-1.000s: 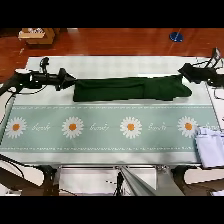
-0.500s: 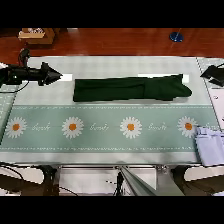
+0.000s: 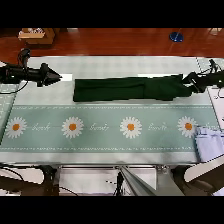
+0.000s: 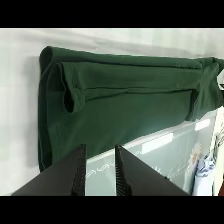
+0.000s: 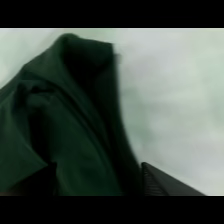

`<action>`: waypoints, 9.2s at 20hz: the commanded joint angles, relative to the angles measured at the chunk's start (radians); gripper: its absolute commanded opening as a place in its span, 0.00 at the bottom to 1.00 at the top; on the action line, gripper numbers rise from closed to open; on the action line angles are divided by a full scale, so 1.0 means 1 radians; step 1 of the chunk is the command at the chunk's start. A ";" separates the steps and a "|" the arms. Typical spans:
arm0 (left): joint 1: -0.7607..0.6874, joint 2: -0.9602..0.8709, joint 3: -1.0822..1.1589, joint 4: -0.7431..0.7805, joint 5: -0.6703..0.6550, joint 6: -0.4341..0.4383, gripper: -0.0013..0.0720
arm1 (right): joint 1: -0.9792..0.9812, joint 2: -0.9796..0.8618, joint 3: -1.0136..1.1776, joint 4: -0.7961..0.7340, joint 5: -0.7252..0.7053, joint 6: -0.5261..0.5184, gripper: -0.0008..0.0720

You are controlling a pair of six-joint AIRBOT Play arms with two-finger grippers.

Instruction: Fold the shirts.

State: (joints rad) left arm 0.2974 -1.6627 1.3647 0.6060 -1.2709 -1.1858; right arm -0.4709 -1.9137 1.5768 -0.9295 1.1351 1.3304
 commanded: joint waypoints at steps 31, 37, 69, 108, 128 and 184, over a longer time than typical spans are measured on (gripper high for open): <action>-0.751 -0.021 0.001 -0.229 0.420 -0.051 0.04 | 0.167 0.451 0.001 0.037 0.287 -0.064 0.05; -0.902 -0.089 0.001 -0.296 0.486 -0.050 0.04 | 0.246 0.529 0.001 0.031 0.318 -0.033 0.06; -0.621 0.167 0.163 -0.219 0.174 0.104 0.04 | 0.433 0.629 0.000 -0.246 0.203 0.137 0.05; -0.123 0.528 -0.271 0.144 -0.128 0.115 0.48 | 0.366 0.209 0.000 -0.202 0.323 0.160 0.81; -0.123 0.529 -0.271 0.143 -0.155 0.040 0.48 | 0.463 0.134 -0.075 -0.019 0.340 0.029 0.05; -0.240 0.392 -0.205 0.343 0.230 0.142 0.86 | -0.115 0.820 -0.281 -0.444 0.114 0.049 0.59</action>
State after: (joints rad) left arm 0.1440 -1.2640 1.1275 0.8448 -1.0191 -1.0420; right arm -0.7887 -1.0580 1.2041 -1.5520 1.3121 1.4357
